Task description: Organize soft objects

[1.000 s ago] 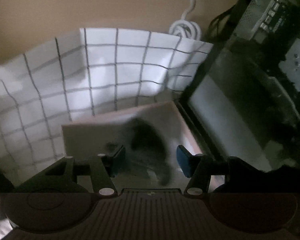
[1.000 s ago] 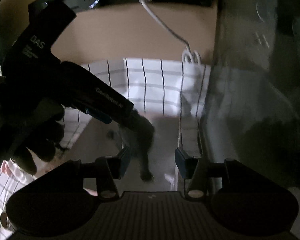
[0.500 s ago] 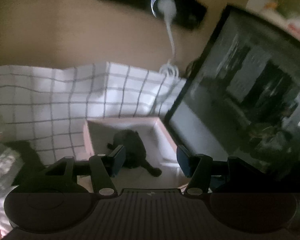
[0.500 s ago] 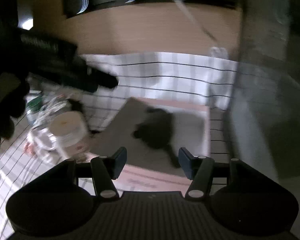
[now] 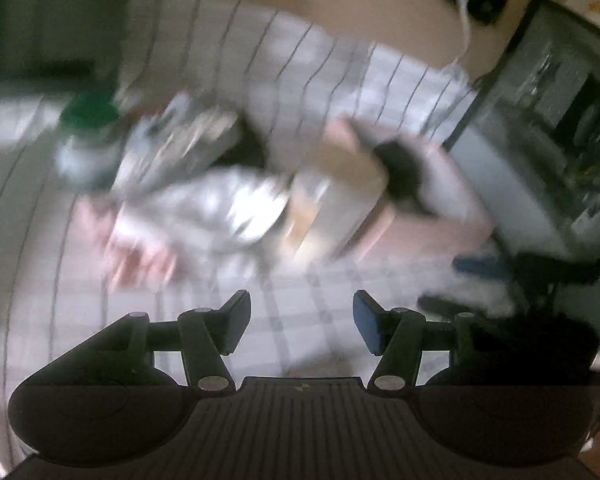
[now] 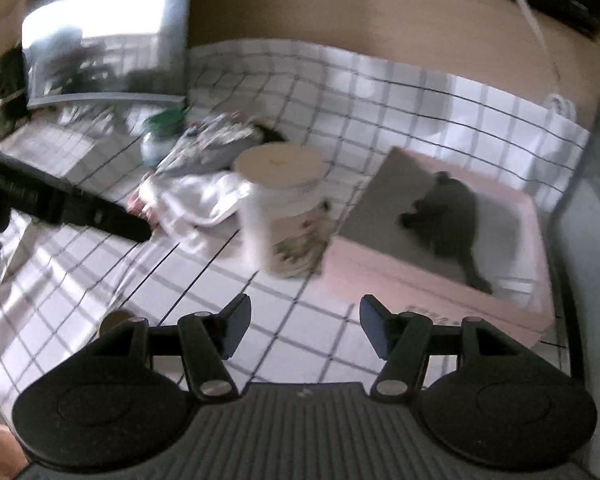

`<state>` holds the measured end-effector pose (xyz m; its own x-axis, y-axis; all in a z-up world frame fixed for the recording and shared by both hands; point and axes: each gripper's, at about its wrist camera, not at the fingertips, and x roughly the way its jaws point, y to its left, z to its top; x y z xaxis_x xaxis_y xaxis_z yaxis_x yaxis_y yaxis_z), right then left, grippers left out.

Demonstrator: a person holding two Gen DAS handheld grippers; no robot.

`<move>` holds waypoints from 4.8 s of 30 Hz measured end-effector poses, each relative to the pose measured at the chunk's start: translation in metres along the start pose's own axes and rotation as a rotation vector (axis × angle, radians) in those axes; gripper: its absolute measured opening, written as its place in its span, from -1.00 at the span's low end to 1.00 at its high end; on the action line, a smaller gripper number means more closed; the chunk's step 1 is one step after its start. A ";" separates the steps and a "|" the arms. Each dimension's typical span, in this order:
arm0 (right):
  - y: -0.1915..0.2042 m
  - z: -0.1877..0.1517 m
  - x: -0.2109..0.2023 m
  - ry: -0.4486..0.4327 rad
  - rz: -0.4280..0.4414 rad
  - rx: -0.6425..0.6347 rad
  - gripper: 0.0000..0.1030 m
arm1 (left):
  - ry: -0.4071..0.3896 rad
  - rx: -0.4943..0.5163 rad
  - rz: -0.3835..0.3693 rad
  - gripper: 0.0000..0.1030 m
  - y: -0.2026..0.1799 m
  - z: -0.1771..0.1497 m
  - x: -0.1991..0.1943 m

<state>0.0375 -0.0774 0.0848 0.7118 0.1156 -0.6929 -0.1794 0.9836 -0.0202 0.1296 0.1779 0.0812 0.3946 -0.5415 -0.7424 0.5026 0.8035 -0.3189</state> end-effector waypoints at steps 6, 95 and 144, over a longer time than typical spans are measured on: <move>0.025 -0.003 0.006 0.037 0.018 -0.037 0.18 | 0.078 0.068 -0.021 0.19 -0.004 -0.034 0.008; 0.057 0.269 0.057 0.013 0.069 0.096 -0.72 | -0.453 -0.270 0.230 -0.82 0.211 0.054 -0.090; -0.203 0.111 0.003 -0.076 -0.117 0.457 -0.71 | -0.052 0.106 -0.142 -0.66 -0.119 0.159 0.126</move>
<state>0.1519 -0.2611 0.1667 0.7598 -0.0065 -0.6501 0.2098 0.9489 0.2358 0.2418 -0.0250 0.1192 0.3513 -0.6622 -0.6618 0.6336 0.6886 -0.3527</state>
